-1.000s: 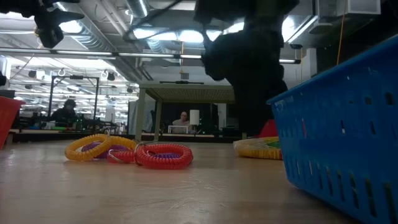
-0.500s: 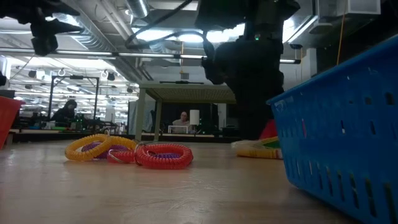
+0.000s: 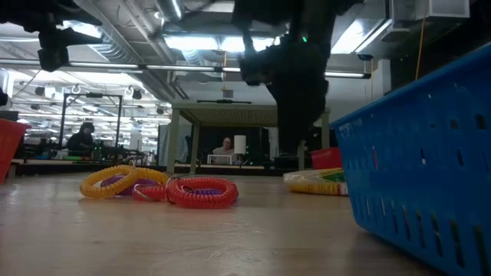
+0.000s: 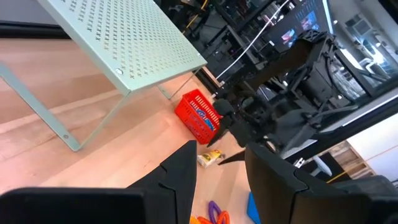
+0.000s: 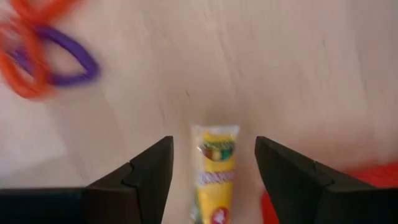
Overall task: Pick & Place Office Desk Supplies
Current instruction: Put the crayon box into the blue basket
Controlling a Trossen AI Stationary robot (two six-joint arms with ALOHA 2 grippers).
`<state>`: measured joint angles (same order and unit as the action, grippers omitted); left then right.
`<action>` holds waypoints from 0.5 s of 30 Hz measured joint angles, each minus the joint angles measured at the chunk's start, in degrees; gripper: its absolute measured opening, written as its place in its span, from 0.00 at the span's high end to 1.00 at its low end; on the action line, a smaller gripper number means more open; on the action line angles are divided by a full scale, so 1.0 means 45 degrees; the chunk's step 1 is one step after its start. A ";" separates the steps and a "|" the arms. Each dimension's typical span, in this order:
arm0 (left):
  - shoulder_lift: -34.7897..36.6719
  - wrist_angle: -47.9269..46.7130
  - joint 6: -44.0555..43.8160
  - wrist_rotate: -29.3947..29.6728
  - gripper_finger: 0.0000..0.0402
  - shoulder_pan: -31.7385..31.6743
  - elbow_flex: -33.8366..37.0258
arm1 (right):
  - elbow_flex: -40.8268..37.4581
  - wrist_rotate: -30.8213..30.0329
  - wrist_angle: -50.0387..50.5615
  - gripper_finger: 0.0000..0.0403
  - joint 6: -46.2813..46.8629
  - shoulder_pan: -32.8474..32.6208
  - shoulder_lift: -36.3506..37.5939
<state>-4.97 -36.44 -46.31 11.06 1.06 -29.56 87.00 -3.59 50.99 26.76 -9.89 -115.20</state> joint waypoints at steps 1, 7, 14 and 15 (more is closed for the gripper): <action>0.0000 -0.0033 -0.0013 0.0001 0.67 0.0000 0.0000 | -0.0126 0.0112 0.0047 0.43 -0.0097 0.0060 -0.0008; 0.0000 -0.0206 -0.0114 -0.0021 0.67 0.0004 0.0000 | -0.0890 0.0834 -0.0286 0.43 -0.0374 0.0133 -0.0008; 0.0000 -0.0557 -0.0134 -0.0106 0.67 0.0004 0.0000 | -0.1484 0.1577 -0.0942 0.43 -0.0099 0.0010 -0.0008; 0.0000 -0.0568 -0.0134 -0.0144 0.67 0.0002 0.0000 | -0.1569 0.1613 -0.1035 0.43 -0.0010 0.0010 -0.0008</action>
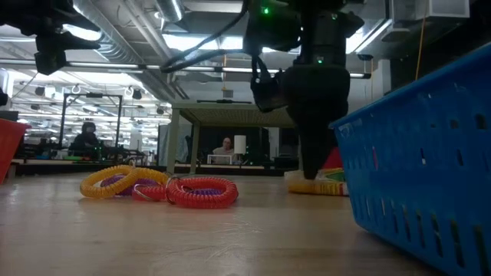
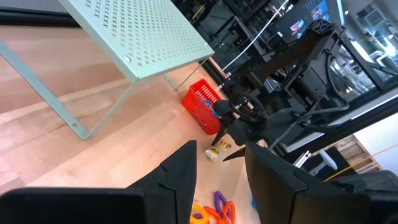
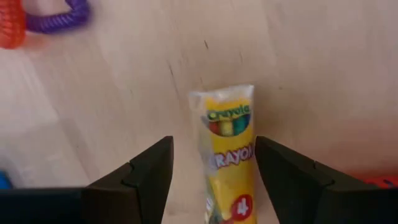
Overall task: Pick & Place Office Desk Supplies
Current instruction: Put the crayon box into the blue basket
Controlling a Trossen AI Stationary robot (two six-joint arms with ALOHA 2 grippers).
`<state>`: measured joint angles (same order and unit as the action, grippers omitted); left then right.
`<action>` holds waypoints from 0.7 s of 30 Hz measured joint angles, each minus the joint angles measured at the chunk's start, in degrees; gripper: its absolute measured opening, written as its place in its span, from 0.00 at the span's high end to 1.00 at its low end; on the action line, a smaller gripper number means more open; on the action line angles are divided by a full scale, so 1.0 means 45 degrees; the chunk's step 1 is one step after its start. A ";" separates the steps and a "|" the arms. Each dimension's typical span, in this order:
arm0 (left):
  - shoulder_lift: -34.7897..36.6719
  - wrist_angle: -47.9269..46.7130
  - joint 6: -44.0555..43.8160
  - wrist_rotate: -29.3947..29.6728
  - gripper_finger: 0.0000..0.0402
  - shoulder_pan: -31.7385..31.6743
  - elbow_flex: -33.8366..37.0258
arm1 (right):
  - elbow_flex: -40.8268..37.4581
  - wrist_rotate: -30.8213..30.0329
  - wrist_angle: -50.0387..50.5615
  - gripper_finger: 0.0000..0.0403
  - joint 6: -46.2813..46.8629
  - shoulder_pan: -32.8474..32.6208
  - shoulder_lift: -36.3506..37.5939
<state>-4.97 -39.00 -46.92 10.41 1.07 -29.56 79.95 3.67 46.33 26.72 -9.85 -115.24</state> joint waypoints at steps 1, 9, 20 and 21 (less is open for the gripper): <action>0.0000 -0.0001 0.0000 -0.0054 0.67 0.0000 0.0000 | -0.0106 0.0012 -0.0087 0.43 0.0121 -0.0017 0.0000; 0.0000 -0.0001 -0.0014 -0.0150 0.67 0.0003 0.0000 | -0.0656 0.0105 -0.0685 0.52 0.0636 -0.0024 0.0000; 0.0000 0.0004 0.0015 -0.0150 0.67 -0.0002 -0.0005 | -0.0652 0.0090 -0.1043 0.83 0.0933 -0.0024 0.0039; 0.0000 0.0004 0.0024 -0.0150 0.67 0.0003 0.0000 | -0.0652 0.0098 -0.1188 0.83 0.1010 -0.0024 0.0034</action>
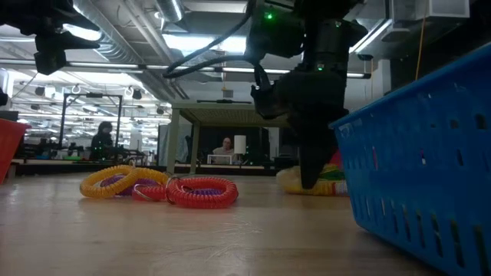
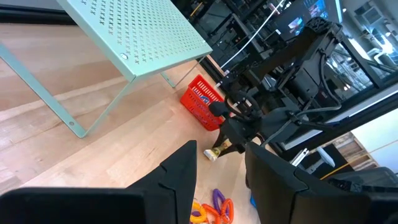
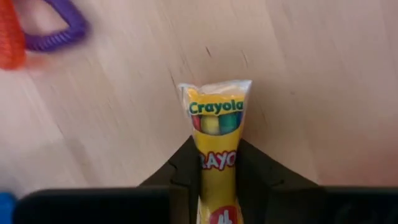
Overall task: Pick & Place Office Desk Supplies
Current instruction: Put the crayon box into the blue basket
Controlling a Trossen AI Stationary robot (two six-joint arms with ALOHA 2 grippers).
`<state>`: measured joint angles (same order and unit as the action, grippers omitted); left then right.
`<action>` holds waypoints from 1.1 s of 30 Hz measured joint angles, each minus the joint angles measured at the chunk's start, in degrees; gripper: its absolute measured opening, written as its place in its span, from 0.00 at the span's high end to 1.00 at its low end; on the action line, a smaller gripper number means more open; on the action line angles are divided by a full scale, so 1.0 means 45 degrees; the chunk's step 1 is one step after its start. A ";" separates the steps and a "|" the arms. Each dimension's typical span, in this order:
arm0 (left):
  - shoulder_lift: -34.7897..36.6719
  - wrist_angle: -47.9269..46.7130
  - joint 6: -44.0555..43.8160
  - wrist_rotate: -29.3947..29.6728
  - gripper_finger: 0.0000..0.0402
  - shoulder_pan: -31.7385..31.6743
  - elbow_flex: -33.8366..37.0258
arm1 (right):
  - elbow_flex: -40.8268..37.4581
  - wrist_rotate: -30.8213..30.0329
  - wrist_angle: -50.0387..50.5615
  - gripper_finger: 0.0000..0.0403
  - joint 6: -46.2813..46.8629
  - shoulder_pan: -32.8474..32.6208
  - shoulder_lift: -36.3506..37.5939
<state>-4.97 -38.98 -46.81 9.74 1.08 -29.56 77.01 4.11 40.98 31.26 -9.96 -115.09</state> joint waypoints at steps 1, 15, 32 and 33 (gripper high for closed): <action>0.0000 0.0000 0.0010 0.0000 0.67 -0.0003 0.0000 | 0.0000 0.0077 -0.0103 0.83 0.0093 0.0000 -0.0005; 0.0000 0.0029 0.0214 0.0001 0.67 -0.0005 -0.0005 | 0.0501 0.0877 -0.0321 0.14 0.1002 -0.0024 -0.0034; 0.0000 0.0029 0.0258 -0.0063 0.67 -0.0005 -0.0005 | -0.0419 0.0559 -0.0664 0.34 0.0622 0.0044 0.0020; 0.0000 0.0029 0.0258 -0.0063 0.67 -0.0005 -0.0005 | -0.0502 0.0511 -0.0754 0.36 0.0622 0.0034 0.0038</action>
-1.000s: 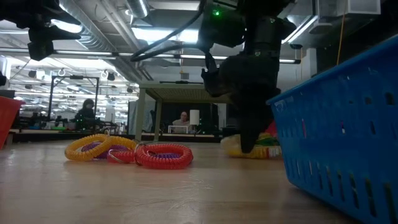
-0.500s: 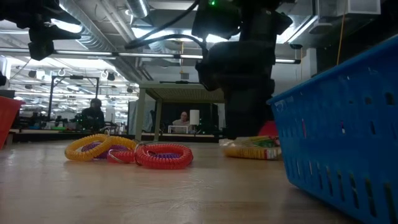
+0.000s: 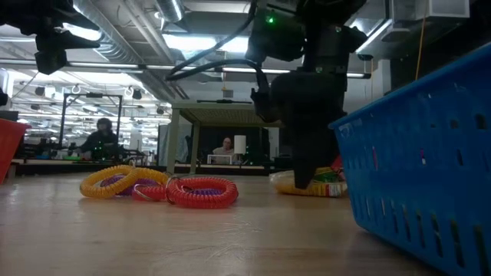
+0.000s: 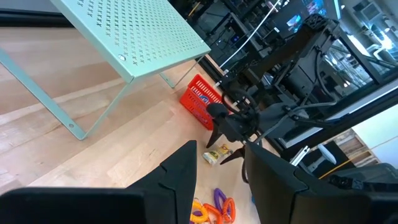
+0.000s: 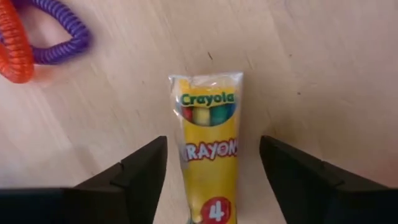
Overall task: Pick & Place Office Desk Supplies
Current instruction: Put the crayon box into the blue basket
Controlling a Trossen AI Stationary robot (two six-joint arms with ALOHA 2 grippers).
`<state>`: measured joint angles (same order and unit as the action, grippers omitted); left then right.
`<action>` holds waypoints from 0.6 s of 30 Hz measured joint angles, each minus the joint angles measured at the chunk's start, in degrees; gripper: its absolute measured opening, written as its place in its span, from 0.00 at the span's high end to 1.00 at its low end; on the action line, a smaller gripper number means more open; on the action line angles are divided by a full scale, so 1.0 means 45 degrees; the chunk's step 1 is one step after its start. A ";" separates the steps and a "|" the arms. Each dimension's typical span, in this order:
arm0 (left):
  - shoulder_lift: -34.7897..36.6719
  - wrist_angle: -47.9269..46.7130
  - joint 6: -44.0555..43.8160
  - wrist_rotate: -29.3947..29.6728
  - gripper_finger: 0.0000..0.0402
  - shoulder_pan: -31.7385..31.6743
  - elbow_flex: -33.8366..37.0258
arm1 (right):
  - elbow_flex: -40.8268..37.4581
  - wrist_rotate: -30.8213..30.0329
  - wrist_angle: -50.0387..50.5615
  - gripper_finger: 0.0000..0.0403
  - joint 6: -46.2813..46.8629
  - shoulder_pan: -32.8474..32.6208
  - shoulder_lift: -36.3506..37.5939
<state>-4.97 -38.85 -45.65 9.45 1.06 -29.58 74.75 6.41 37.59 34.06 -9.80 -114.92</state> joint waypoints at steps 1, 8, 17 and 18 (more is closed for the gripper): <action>0.0000 0.0000 0.0000 -0.0005 0.67 0.0000 0.0000 | -0.0054 -0.0036 -0.0057 0.38 0.0012 0.0000 0.0010; 0.0000 0.0000 -0.0005 -0.0010 0.67 0.0005 0.0000 | -0.0120 -0.0113 -0.0049 0.64 0.0264 0.0136 0.0000; 0.0000 0.0005 -0.0010 -0.0034 0.67 0.0004 0.0000 | -0.0055 -0.0599 -0.0249 0.75 0.0881 0.0165 0.0020; 0.0000 0.0005 -0.0005 -0.0034 0.67 0.0005 0.0000 | 0.0023 -0.0710 -0.0233 0.71 0.0916 0.0155 0.0020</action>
<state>-4.97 -38.83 -45.67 9.30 1.08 -29.58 74.86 3.21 36.54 38.18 -9.10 -114.83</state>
